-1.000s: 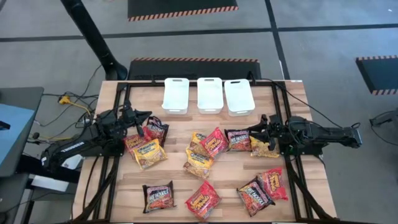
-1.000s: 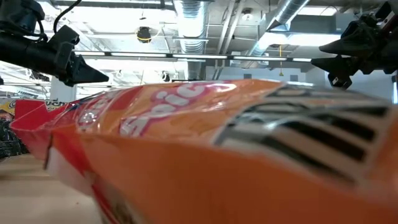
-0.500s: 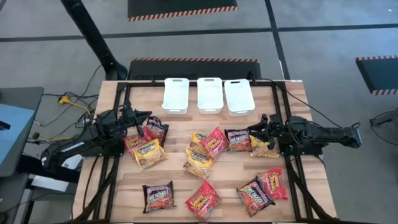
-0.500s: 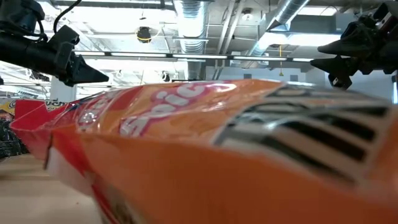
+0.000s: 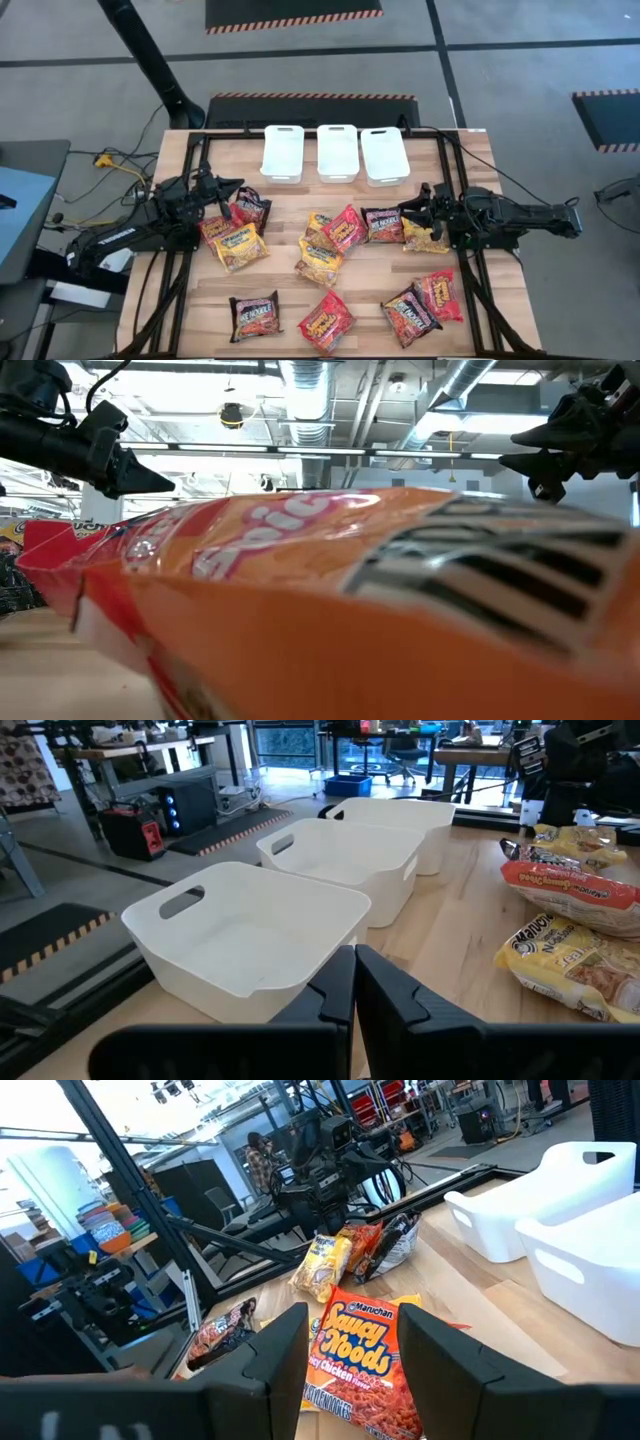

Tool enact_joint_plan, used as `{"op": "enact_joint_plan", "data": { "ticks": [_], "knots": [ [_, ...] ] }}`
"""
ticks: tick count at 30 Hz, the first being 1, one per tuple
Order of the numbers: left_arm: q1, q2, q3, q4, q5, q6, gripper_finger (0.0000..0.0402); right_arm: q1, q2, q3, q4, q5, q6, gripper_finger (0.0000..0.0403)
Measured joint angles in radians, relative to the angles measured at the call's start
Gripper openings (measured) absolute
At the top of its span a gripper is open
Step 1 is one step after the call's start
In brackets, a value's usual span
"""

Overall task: Sort Maruchan noodles
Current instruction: Put the orange noodle pack into the right white bin

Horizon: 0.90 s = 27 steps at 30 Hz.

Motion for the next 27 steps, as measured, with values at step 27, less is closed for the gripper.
{"op": "enact_joint_plan", "data": {
  "ticks": [27],
  "knots": [
    [0.000, 0.000, 0.000, 0.000, 0.000, 0.000, 0.0000, -0.038, 0.068, 0.189, 0.341, 0.088, -0.459, 0.0246]
  ]
}}
